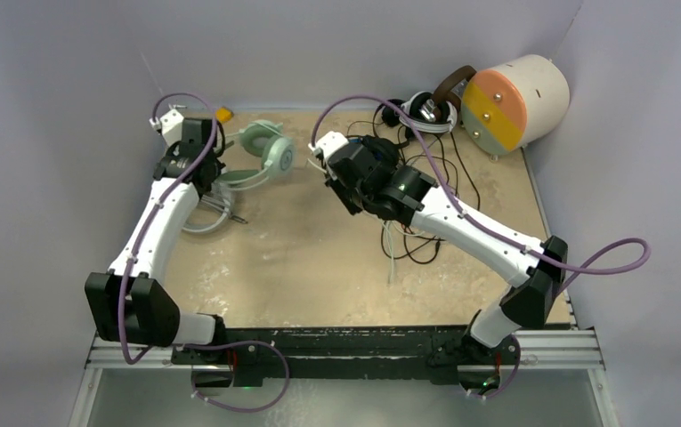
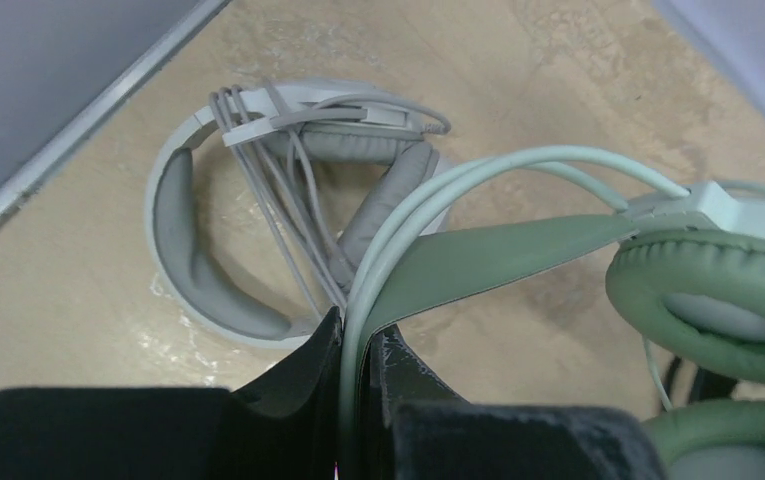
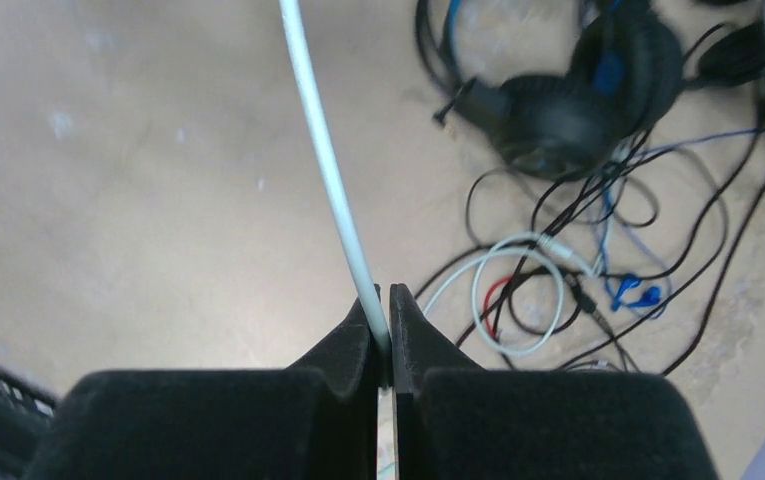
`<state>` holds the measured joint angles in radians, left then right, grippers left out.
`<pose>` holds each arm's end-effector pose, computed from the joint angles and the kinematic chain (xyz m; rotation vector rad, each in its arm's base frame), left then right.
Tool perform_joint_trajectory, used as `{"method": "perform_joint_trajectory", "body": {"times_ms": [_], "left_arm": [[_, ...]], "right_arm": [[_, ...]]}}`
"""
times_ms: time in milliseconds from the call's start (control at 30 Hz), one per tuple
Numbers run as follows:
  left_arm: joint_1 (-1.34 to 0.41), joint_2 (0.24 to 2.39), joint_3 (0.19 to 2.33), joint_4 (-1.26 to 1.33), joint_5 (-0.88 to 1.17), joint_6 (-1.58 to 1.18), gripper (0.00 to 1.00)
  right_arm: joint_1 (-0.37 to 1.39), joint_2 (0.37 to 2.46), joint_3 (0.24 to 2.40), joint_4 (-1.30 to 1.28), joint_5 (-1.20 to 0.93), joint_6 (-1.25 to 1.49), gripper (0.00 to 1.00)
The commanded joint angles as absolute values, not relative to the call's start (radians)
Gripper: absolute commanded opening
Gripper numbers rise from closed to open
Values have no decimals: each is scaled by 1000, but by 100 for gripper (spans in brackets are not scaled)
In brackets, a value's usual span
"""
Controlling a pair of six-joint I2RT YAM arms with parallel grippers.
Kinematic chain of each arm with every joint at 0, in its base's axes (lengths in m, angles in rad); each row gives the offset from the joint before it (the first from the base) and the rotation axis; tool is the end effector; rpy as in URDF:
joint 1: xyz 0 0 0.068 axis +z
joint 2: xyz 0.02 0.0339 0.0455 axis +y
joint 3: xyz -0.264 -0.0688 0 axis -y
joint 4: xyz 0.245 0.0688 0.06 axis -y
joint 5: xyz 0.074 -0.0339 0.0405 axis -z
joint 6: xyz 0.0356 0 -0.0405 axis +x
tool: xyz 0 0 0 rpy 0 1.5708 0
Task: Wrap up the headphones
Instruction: Wrap the headphones cable around the headphones.
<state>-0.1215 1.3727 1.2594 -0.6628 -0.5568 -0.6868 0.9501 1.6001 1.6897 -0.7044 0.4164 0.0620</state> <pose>0.2928 -0.0168 0.3312 -0.8671 2.0394 0.2151 0.2173 0.2791 0.3976 -0.7002 2.0113 0.1404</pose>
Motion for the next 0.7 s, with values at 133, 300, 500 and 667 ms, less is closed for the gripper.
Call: {"method": "perform_joint_trajectory", "body": {"times_ms": [133, 300, 500, 667], "left_arm": [[-72, 1368, 1481, -625, -356, -941, 0], [-72, 1386, 1480, -580, -375, -1002, 0], [-73, 1418, 1436, -507, -351, -1074, 0], [-79, 1452, 1413, -528, -435, -1128, 0]], "right_arm": [[1052, 1502, 1477, -654, 221, -28, 0], [1095, 1434, 1511, -662, 104, -41, 0], [1117, 1415, 1691, -798, 3, -41, 0], [1118, 1394, 1806, -870, 72, -46, 0]]}}
